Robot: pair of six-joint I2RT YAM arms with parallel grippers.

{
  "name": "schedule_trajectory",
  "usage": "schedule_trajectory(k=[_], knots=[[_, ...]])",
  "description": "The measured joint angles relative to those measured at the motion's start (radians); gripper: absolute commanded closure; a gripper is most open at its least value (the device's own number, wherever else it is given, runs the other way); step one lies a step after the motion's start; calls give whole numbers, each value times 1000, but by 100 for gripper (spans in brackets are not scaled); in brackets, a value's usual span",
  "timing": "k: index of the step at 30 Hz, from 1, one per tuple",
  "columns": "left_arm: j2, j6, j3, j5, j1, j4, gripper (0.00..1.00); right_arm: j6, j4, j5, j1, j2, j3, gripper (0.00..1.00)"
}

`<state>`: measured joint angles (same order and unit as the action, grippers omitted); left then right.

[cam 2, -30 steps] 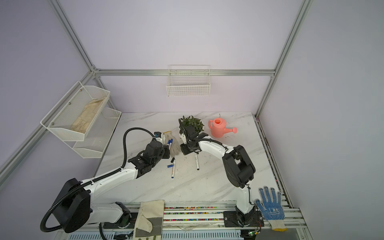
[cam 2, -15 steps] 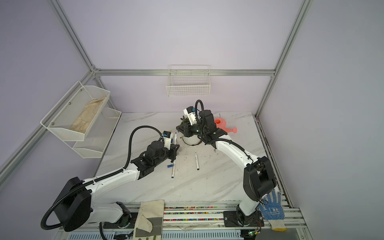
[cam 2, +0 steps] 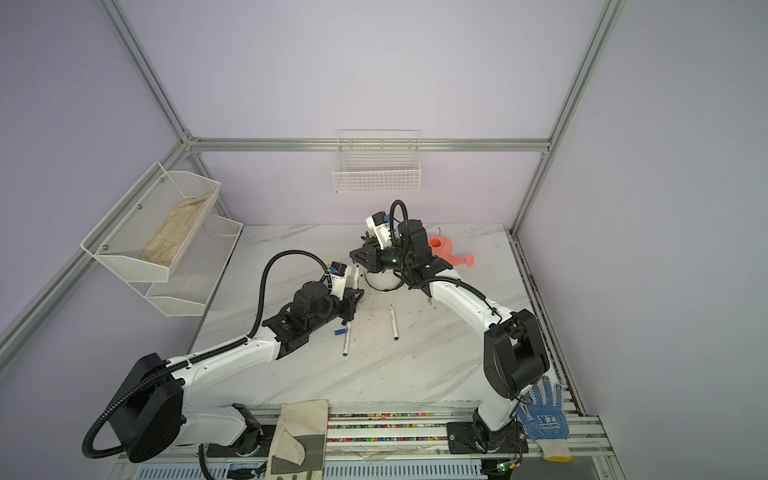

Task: Insert the pens into the pen caps
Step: 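Press the blue cap onto the marker tip with the right gripper while left holds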

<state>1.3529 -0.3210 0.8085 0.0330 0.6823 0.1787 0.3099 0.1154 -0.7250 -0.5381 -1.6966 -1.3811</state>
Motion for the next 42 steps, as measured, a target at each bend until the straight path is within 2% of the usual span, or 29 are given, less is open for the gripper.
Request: schedule_trajectory(k=[42], knots=[[5,0,0,-3,0,16,100,7,7,-60,22,7,9,100]])
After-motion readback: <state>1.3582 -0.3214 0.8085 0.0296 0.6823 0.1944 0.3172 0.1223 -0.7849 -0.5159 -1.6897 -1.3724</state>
